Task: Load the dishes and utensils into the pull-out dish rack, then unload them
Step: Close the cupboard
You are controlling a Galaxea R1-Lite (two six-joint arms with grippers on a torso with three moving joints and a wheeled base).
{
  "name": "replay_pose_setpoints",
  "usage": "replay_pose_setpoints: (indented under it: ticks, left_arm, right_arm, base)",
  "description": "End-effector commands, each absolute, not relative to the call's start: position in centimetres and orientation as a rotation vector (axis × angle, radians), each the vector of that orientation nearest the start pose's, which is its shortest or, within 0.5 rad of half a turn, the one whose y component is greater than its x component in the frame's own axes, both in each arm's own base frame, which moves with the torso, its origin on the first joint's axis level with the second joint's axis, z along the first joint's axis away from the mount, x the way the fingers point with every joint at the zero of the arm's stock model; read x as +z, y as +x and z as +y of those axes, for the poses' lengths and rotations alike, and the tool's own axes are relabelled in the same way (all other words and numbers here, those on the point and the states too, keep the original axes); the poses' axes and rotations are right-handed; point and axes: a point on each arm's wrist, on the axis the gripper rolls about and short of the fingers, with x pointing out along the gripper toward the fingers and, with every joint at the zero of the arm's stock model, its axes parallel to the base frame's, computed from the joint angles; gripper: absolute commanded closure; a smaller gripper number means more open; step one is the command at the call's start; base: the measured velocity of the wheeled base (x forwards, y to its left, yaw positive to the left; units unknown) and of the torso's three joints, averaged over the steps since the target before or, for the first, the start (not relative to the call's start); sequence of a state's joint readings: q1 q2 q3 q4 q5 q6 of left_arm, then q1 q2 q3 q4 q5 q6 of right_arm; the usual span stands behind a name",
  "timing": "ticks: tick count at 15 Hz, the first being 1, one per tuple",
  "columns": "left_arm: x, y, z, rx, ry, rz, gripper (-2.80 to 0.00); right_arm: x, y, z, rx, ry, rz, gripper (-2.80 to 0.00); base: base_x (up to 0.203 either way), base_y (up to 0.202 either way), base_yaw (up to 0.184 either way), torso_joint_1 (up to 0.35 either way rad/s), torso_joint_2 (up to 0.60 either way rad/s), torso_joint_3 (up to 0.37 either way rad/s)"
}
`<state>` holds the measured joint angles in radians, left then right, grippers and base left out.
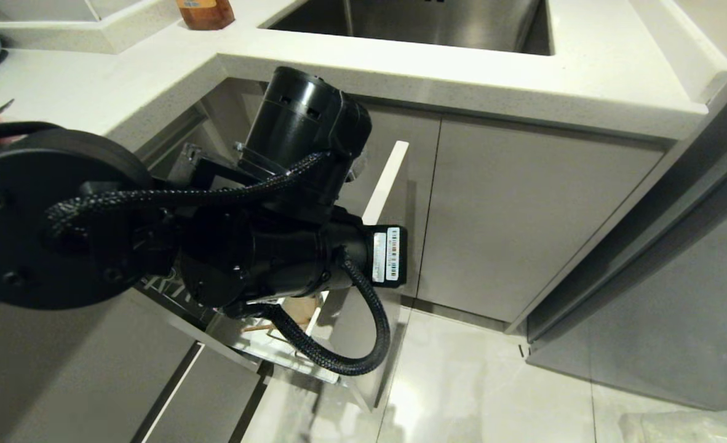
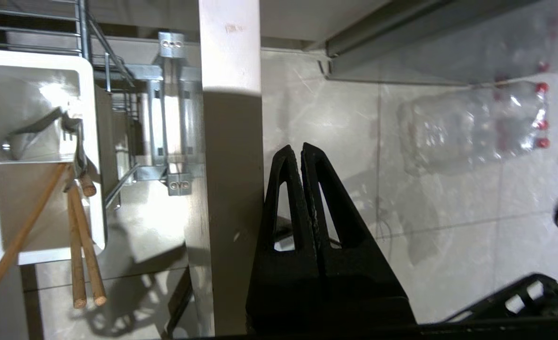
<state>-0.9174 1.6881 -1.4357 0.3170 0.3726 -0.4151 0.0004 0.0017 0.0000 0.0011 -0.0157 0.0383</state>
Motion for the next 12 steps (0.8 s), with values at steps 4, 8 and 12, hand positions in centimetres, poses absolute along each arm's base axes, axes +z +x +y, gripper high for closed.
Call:
replay_pose_setpoints:
  ticks: [4, 8, 12]
  left_arm:
    - [27.6, 19.5, -23.5, -0.391, -0.055, 0.541, 0.00]
    - [27.8, 20.4, -22.5, -0.331, -0.036, 0.517, 0.00]
    - [28.0, 21.1, -21.5, -0.271, -0.013, 0.496, 0.00]
  right_arm:
    - [7.5, -2.3, 0.0, -0.015, 0.039, 0.004, 0.00]
    - [7.5, -2.2, 0.0, -0.016, 0.038, 0.005, 0.00]
    - [7.5, -2.2, 0.0, -0.015, 0.038, 0.005, 0.00]
  base:
    - [0.000, 0.000, 0.000, 0.000, 0.00, 0.000]
    - [0.000, 0.000, 0.000, 0.000, 0.00, 0.000]
    - [0.000, 0.000, 0.000, 0.000, 0.00, 0.000]
